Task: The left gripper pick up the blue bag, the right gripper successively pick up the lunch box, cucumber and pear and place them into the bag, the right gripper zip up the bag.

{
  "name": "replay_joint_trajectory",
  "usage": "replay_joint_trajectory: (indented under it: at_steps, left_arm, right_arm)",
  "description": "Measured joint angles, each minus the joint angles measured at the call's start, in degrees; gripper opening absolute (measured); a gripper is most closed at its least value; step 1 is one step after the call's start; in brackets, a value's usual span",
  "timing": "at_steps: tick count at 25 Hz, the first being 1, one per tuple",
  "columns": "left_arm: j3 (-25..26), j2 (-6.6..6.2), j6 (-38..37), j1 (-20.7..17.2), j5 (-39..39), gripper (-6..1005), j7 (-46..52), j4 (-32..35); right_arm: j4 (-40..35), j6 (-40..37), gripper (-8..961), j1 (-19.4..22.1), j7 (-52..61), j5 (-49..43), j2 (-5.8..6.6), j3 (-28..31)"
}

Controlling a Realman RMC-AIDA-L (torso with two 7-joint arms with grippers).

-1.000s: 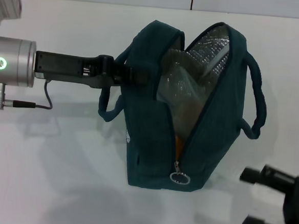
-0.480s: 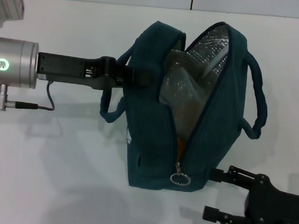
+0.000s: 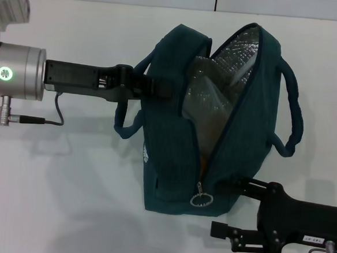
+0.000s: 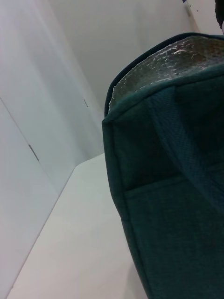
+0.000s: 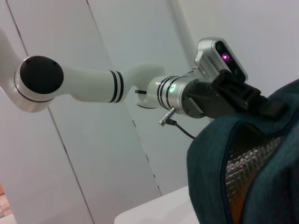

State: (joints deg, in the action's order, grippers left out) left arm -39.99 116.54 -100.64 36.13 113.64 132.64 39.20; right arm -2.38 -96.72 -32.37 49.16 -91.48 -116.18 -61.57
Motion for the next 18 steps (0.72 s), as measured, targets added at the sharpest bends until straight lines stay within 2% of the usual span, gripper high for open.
replay_joint_trajectory:
  at_steps: [18]
  left_arm:
    - [0.0,0.09,0.0,0.1,0.0,82,0.0,0.0]
  right_arm:
    - [1.6,0.7,796,-2.8,0.7,-0.5,-0.01,-3.6]
